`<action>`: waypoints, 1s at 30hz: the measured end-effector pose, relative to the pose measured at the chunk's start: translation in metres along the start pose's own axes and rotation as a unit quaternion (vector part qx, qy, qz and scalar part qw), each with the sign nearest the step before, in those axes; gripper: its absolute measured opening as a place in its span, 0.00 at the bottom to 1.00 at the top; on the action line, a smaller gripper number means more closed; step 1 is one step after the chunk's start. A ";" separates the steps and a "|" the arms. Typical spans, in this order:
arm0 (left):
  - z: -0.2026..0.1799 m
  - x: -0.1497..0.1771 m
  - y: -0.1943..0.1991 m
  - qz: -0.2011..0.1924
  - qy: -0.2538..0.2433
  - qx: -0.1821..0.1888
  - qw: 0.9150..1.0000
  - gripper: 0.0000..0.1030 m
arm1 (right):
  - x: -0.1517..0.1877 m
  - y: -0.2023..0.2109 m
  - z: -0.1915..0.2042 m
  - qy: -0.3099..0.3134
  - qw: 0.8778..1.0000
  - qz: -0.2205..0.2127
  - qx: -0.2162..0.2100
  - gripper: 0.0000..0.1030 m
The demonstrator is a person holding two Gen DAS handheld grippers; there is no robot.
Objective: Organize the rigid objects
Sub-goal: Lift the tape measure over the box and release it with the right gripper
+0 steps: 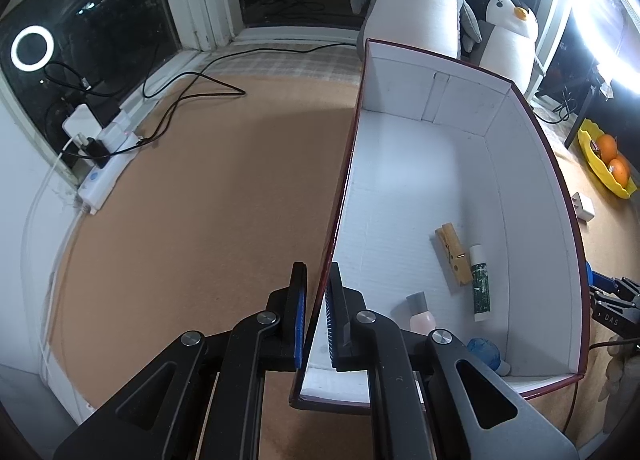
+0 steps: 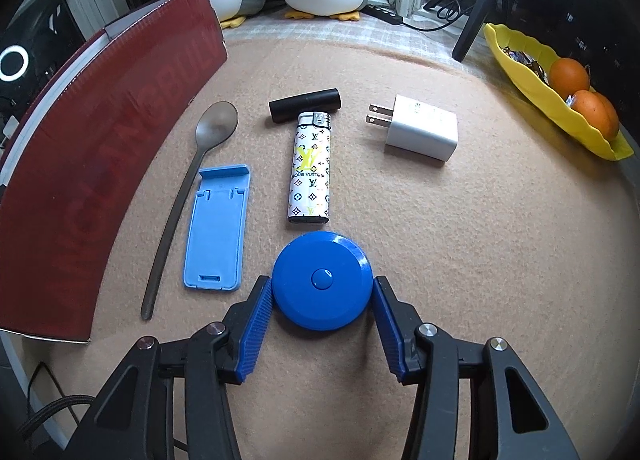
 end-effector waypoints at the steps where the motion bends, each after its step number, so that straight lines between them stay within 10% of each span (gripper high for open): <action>1: 0.000 0.000 0.000 0.000 0.000 0.001 1.000 0.07 | 0.000 0.001 0.000 0.000 1.000 0.000 0.000 0.45; 30: 0.001 -0.001 0.003 -0.016 0.007 0.036 0.999 0.07 | -0.042 0.104 0.078 0.047 0.993 -0.099 -0.039 0.45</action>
Point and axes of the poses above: each gripper's, at about its wrist camera, not at the fingertips, and y roughly against the way its jaws point, z to its left, x to its underside, the point moved 10 cm from there along -y, roughly the way its jaws point, and after that the axes turned 2 degrees about -z, right-handed, at the moved point
